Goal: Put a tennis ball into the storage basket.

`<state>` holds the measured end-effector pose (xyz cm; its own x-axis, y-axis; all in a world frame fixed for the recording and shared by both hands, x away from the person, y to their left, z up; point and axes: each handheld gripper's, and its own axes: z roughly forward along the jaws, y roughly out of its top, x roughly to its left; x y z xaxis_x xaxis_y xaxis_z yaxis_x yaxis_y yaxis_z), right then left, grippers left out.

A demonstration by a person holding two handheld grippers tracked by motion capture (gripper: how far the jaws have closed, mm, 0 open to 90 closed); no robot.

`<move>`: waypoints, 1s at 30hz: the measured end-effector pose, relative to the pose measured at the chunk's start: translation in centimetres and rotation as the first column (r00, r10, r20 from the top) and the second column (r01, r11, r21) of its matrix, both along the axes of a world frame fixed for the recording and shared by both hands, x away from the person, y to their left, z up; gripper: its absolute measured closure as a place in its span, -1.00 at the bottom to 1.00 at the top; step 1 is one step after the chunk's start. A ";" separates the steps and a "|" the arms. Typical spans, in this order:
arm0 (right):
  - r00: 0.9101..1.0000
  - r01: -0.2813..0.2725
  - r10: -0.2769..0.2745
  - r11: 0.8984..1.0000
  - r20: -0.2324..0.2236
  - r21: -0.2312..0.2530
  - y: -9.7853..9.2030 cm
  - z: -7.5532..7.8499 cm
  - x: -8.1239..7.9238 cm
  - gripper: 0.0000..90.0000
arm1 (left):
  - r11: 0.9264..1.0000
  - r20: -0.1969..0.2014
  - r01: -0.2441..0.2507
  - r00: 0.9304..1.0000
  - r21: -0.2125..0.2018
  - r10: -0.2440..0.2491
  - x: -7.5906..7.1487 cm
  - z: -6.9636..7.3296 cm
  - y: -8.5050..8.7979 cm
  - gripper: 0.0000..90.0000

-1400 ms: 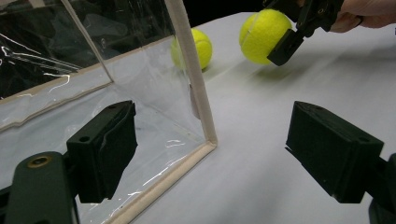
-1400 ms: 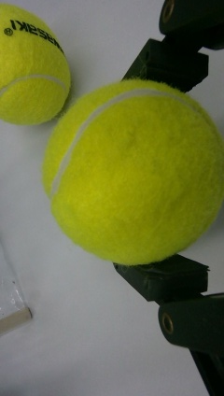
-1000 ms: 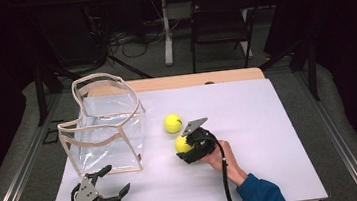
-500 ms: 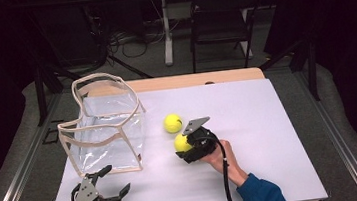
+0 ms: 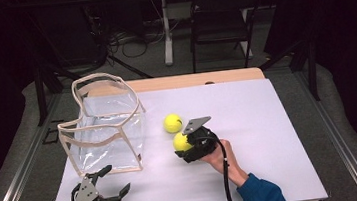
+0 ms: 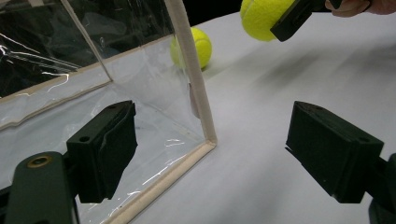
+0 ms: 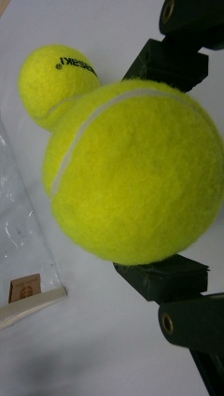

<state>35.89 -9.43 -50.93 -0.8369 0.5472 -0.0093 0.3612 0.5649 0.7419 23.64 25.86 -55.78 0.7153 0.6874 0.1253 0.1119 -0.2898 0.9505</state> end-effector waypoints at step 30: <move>1.000 -0.020 0.019 0.999 0.023 0.050 0.1 1.2 -0.7 -0.43 | 1.000 0.001 -0.004 1.000 0.003 0.004 0.0 0.0 0.0 -0.65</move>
<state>35.23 -9.31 -49.73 -0.8471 0.5314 -0.0014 0.3335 0.5338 0.7771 23.62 25.84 -55.78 0.7122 0.6901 0.1284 0.1121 -0.2924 0.9497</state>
